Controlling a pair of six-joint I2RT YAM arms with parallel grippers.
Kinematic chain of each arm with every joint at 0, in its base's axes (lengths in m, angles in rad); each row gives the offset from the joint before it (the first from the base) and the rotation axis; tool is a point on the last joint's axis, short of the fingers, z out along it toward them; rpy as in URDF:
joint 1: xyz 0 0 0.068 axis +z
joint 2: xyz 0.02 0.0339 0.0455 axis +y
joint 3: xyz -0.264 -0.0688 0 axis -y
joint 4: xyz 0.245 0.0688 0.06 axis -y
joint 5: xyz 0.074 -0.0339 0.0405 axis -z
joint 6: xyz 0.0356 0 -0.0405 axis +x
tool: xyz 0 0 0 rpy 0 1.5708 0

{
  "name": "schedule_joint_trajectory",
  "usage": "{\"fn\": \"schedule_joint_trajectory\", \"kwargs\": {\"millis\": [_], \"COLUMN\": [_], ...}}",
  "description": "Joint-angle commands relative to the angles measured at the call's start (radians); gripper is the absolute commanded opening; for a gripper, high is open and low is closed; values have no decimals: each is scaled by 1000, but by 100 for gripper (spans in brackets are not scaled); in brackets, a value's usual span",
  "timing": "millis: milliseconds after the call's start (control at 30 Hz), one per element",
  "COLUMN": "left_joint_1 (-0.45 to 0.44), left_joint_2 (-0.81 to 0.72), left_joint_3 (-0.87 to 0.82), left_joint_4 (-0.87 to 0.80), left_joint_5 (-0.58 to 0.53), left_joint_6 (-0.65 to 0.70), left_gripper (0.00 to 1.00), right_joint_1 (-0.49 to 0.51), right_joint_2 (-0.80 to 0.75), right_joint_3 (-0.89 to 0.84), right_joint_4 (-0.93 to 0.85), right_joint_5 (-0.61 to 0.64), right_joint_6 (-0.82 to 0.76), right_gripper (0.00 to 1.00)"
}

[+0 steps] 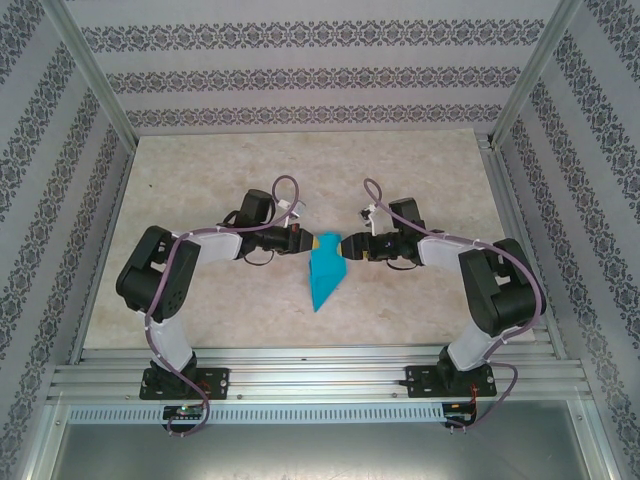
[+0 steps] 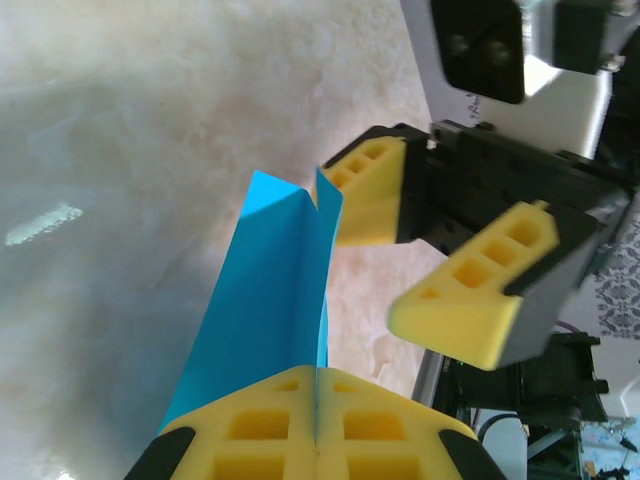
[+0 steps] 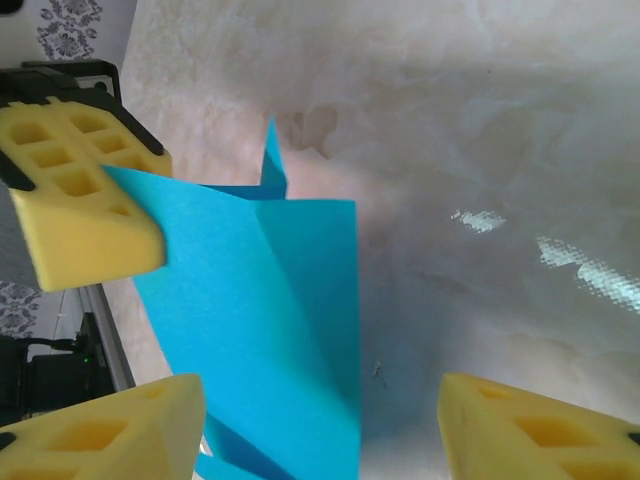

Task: Fold a paper plane with a square sheet of paper (fold left side to right side)
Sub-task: Place the paper at the center of the table.

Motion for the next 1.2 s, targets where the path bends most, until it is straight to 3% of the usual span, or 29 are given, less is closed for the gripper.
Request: {"fn": "schedule_joint_trajectory", "kwargs": {"millis": [0,133,367,600,700,833,1000,1167], "left_joint_1": [8,10,15,17,21,40,37,-83], "left_joint_2": [-24,-17,-9,4,-13,-114,-329,-522], "left_joint_3": [-7,-3,2,10,2,-12,-32,-79], "left_joint_4": [25,28,13,-28,-46,-163,-365,-508], "left_joint_5": [49,46,26,0,-34,-176,-395,-540], "left_joint_6": [57,54,54,76,87,149,261,331], "left_gripper": [0,0,0,0,14,47,56,57], "right_joint_1": [-5,-5,-4,-5,-3,-1,10,48], "right_joint_2": [24,31,33,41,41,20,-28,-36], "right_joint_3": [29,5,-29,-28,-31,-42,-52,0], "right_joint_4": [17,38,75,63,58,40,18,-90], "right_joint_5": [-100,-117,-120,-99,-87,-33,16,43], "right_joint_6": [-38,-28,6,12,31,83,179,264], "right_gripper": [60,56,38,8,1,0,0,0]}}
